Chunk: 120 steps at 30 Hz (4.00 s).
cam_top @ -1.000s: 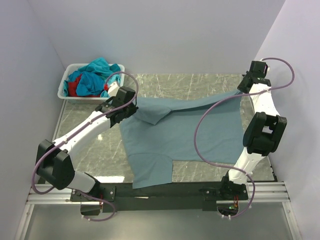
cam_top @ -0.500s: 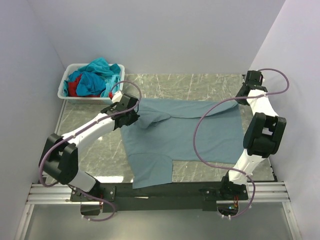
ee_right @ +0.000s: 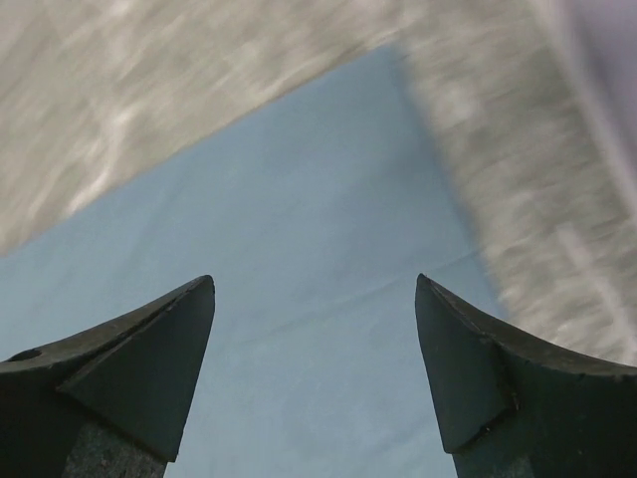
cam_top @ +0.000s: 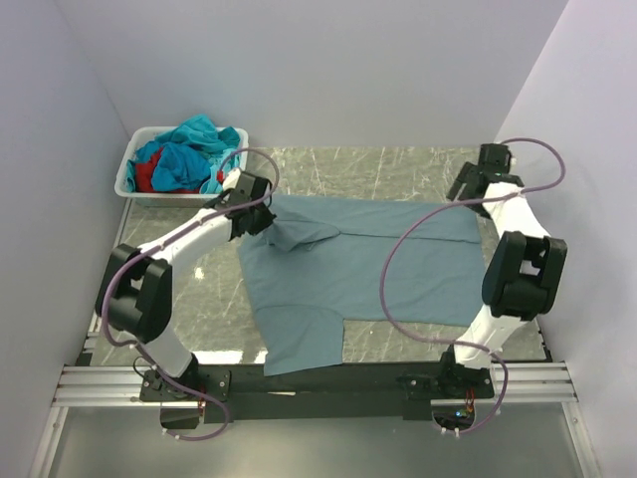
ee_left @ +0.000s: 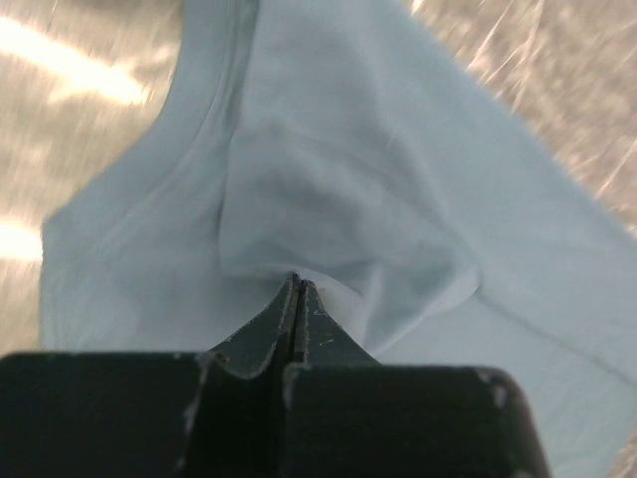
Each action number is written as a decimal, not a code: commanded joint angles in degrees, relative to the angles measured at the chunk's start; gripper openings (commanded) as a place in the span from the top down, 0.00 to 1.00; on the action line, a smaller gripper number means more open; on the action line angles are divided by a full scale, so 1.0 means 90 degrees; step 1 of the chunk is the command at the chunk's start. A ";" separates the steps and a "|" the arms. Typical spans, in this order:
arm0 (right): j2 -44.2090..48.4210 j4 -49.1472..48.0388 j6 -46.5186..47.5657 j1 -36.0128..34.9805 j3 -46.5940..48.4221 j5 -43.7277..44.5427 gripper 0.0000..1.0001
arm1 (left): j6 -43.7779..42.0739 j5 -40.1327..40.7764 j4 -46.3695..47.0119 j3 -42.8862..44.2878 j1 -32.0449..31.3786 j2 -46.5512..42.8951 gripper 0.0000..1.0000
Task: Fold and stack the t-shirts
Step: Fold the tshirt
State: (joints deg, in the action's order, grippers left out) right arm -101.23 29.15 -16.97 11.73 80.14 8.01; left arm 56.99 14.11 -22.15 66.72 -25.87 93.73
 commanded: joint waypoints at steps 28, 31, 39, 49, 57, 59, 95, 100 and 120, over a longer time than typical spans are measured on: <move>-0.1369 -0.1227 -0.0936 -0.5483 0.0304 -0.1545 0.46 | -0.0463 -0.0845 0.0831 0.1454 0.0765 0.1987 0.99; -0.1554 -0.1266 -0.0966 -0.5512 0.0383 -0.1593 0.47 | -0.0473 -0.0855 0.0840 0.1386 0.0774 0.1978 0.99; -0.1887 -0.1275 -0.1200 -0.5590 0.0539 -0.1505 0.55 | -0.0434 -0.0972 0.1016 0.1073 0.0794 0.1890 0.99; -0.2063 -0.1187 -0.1376 -0.5629 0.0686 -0.1261 0.73 | -0.0405 -0.1031 0.1094 0.0956 0.0804 0.1851 1.00; -0.1995 -0.0817 -0.1503 -0.5639 0.0930 -0.0949 1.00 | -0.0405 -0.1011 0.1075 0.0868 0.0804 0.1627 0.99; -0.1810 -0.0729 -0.1542 -0.5639 0.0881 -0.0910 1.00 | -0.0405 -0.0982 0.1065 0.0791 0.0804 0.1529 0.99; -0.0041 0.0531 -0.1425 -0.5639 -0.0359 -0.1203 1.00 | 0.0328 -0.1460 -0.0164 -0.1261 0.0257 -0.0757 0.99; -0.0070 0.0677 -0.1503 -0.5629 -0.0379 -0.1085 1.00 | 0.0454 -0.1489 -0.0527 -0.1348 0.0247 -0.0893 0.99; 0.0007 0.0766 -0.1620 -0.5619 -0.0877 -0.1212 0.92 | 0.0621 -0.1509 -0.0683 -0.1817 0.0169 -0.0893 0.99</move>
State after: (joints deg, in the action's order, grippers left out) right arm -104.16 36.07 -30.70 -38.50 73.45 -2.48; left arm 62.46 0.80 -27.66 51.31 -24.10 85.89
